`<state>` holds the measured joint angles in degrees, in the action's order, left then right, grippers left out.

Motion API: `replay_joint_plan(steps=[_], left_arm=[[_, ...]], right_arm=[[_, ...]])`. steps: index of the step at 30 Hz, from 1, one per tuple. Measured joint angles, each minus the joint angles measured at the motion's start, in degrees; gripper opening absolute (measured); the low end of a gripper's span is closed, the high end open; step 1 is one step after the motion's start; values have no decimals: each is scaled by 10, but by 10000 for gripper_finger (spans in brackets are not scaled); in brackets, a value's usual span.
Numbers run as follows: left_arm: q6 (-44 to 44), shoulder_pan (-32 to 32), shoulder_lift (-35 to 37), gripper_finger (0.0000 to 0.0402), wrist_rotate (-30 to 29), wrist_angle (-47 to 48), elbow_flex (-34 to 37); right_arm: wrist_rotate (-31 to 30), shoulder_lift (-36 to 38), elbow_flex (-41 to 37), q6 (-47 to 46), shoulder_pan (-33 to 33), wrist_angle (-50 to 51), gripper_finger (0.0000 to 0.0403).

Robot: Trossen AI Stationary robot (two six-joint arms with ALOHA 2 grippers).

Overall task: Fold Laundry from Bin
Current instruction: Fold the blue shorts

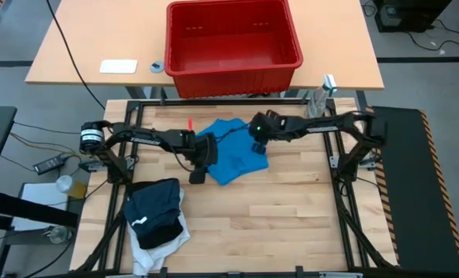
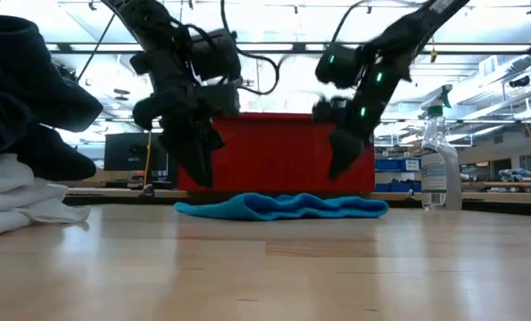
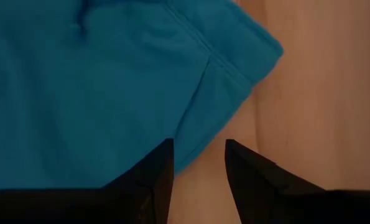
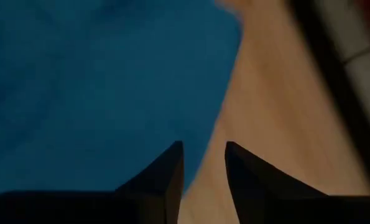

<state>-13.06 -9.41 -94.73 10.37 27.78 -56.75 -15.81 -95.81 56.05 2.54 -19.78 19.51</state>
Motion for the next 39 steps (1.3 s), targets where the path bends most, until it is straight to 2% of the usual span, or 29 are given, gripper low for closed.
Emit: replay_joint_plan(steps=[3, 6, 12, 15, 18, 20, 23, 28, 33, 37, 39], left_arm=[[-18, -8, 21, 144, -5, 9, 0], [-70, -23, 38, 144, -31, 13, 0], [-196, -87, 36, 144, -37, 12, 0], [-250, -138, 27, 144, -37, -3, 0], [-289, -194, 12, 144, -28, -17, 0], [-300, -224, -5, 144, -26, -13, 0], [-299, -253, -27, 144, -12, 5, 0], [-307, -244, -48, 144, 11, 35, 0], [-321, -206, -44, 144, 11, 114, 0], [-262, -159, -39, 144, 89, 157, 0], [-222, -128, -38, 144, 142, 147, 0]], right_arm=[[55, 56, 1, 22, -2, -5, 121], [105, 95, 1, 5, 8, -2, 121], [178, 111, 1, -90, 50, 6, 121], [207, 109, 1, -129, 88, -28, 121], [193, 98, 1, -159, 126, -49, 121], [163, 85, 1, -217, 139, -43, 121], [159, 71, 0, -291, 140, -44, 121], [160, 70, 0, -311, 148, -45, 121], [161, 77, 0, -302, 148, -41, 121], [171, 80, 0, -274, 149, -26, 121], [189, 81, 0, -250, 148, -20, 121]])
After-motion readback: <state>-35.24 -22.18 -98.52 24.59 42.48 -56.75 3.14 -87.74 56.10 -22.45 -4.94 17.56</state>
